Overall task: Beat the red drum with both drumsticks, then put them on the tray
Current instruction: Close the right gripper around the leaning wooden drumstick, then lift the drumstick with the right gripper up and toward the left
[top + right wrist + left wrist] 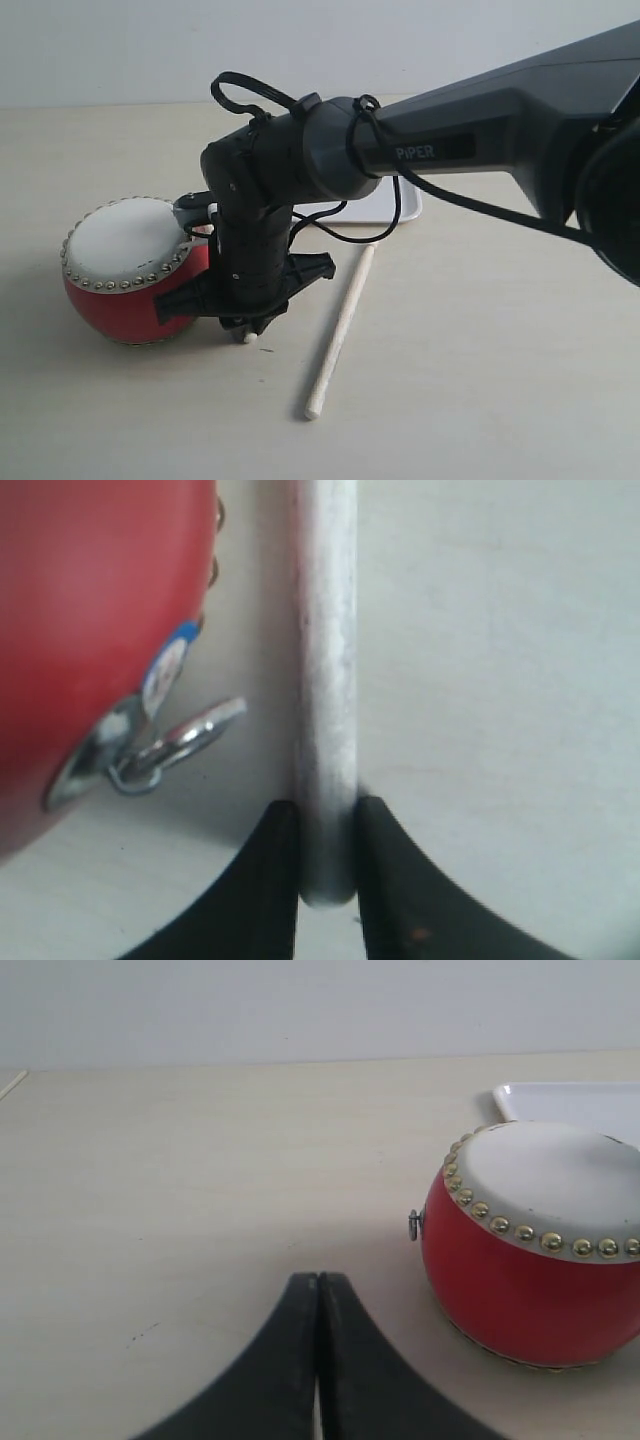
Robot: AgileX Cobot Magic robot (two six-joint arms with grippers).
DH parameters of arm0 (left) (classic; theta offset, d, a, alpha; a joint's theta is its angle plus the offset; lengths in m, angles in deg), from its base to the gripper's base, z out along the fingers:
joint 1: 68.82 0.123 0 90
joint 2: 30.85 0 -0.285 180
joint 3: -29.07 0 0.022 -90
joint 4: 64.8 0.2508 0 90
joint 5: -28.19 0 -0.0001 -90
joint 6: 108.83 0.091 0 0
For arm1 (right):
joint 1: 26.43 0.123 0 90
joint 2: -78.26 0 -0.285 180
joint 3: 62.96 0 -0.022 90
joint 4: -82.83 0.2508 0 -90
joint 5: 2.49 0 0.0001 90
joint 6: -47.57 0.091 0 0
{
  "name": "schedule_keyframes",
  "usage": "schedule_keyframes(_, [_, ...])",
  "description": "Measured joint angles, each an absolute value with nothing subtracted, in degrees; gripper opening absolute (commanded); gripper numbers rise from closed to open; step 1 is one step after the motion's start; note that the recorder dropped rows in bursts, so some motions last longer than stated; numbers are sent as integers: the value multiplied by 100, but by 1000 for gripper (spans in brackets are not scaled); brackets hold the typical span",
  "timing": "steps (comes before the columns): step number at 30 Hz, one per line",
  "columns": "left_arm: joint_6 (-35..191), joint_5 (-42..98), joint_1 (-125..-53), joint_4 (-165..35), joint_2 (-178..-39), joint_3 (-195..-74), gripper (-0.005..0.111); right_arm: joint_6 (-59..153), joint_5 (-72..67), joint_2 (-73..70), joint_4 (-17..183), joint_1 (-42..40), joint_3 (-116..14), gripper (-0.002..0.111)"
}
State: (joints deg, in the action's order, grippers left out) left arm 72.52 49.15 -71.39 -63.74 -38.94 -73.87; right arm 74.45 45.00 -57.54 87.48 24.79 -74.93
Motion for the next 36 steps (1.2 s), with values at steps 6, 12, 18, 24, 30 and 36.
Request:
schedule_keyframes(6, [7252, 4915, -7139, -6374, -3894, -7387, 0, 7509, 4500, -5754, 8748, 2479, -7493, 0])
schedule_keyframes(12, [7252, 4915, -7139, -6374, -3894, -7387, 0, 7591, 4516, -5731, 8738, 2479, -7493, 0])
schedule_keyframes(18, [7252, 4915, -7139, -6374, -3894, -7387, 0, 7992, 4862, -5373, 8531, 2479, -7482, 0])
schedule_keyframes(24, [7252, 4915, -7139, -6374, -3894, -7387, 0, 8320, 5269, -4859, 8135, 2479, -7482, 0])
schedule_keyframes(30, [7252, 4915, -7139, -6374, -3894, -7387, 0, 8262, 5345, -4154, 7765, 2479, -7482, 0])
schedule_keyframes(36, [7252, 4915, -7139, -6374, -3894, -7387, 0, 7309, 5359, -3140, 7415, 2406, -7482, 0])
